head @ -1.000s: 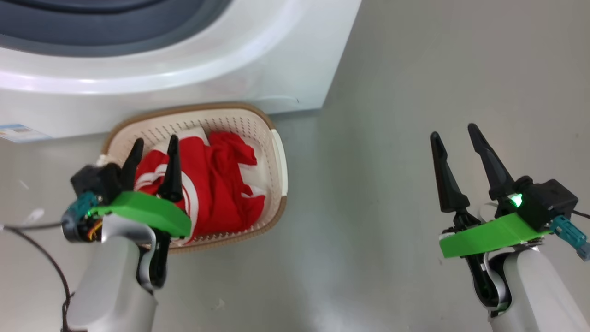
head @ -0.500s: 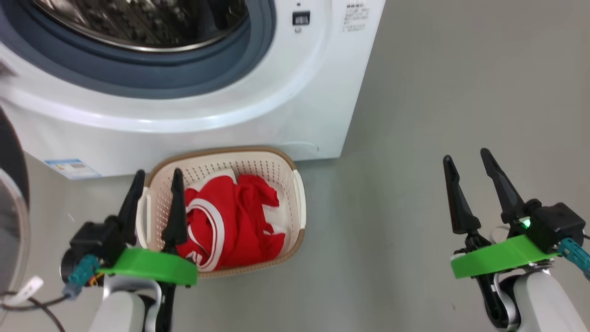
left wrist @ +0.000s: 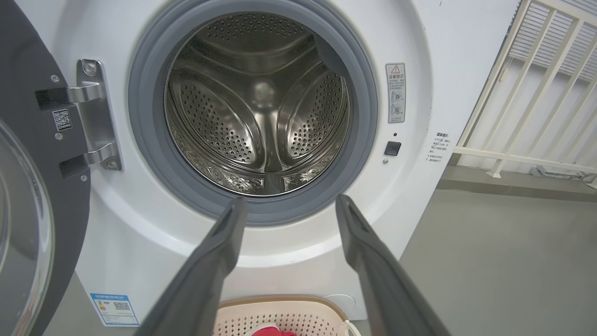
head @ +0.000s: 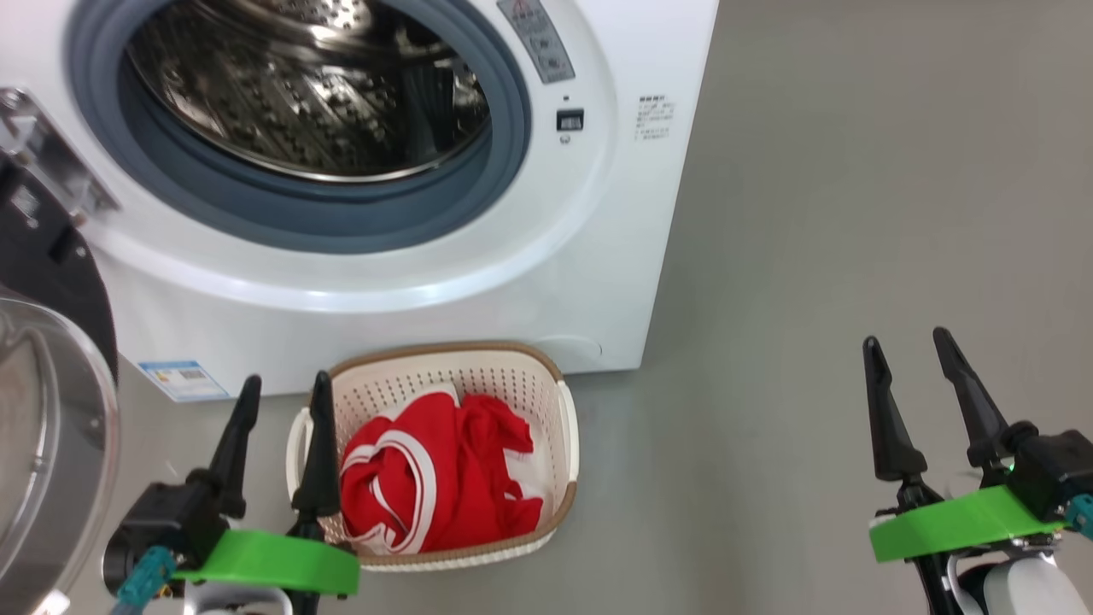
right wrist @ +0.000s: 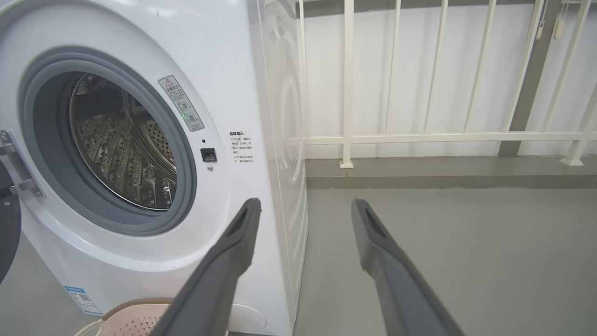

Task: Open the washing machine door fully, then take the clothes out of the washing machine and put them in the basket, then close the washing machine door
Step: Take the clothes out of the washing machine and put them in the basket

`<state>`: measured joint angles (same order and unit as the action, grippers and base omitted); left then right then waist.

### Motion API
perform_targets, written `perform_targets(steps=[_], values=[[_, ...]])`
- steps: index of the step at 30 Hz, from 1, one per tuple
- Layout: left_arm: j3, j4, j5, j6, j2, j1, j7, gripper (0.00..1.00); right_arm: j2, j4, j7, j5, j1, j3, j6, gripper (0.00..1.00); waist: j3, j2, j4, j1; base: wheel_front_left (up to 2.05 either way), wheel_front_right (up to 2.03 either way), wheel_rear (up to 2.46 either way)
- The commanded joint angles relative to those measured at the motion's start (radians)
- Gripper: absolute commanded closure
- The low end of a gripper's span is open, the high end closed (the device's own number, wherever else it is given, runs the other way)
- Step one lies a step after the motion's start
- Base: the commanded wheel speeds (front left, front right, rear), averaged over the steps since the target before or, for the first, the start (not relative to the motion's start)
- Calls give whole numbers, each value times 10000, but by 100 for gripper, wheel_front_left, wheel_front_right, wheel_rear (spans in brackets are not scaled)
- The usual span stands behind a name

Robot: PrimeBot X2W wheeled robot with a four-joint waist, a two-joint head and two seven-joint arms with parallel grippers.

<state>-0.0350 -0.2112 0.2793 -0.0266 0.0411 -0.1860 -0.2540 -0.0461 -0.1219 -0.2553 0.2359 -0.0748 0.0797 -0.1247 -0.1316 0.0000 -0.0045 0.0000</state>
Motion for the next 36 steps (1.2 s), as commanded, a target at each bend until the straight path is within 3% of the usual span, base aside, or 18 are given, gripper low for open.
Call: perform_targets(steps=[1, 15, 19, 36], values=[[369, 309, -73, 23, 106, 82, -78, 0, -41, 304, -65, -100, 27, -185, -60, 0, 438, 0, 47, 0, 0, 0, 0], [483, 568, -164, 227, 96, 934, -78, 0, -41, 541, -65, -236, 841, -241, -60, 0, 1088, 0, 104, 0, 0, 0, 0], [354, 774, 112, -66, 94, 1007, -78, 0, -41, 576, -65, -239, 881, -278, -60, 0, 1102, 0, 94, 0, 0, 0, 0], [272, 925, -299, -67, 92, 1174, -78, 0, -41, 475, -65, -150, 930, -268, -60, 0, 1290, 0, 84, 0, 0, 0, 0]])
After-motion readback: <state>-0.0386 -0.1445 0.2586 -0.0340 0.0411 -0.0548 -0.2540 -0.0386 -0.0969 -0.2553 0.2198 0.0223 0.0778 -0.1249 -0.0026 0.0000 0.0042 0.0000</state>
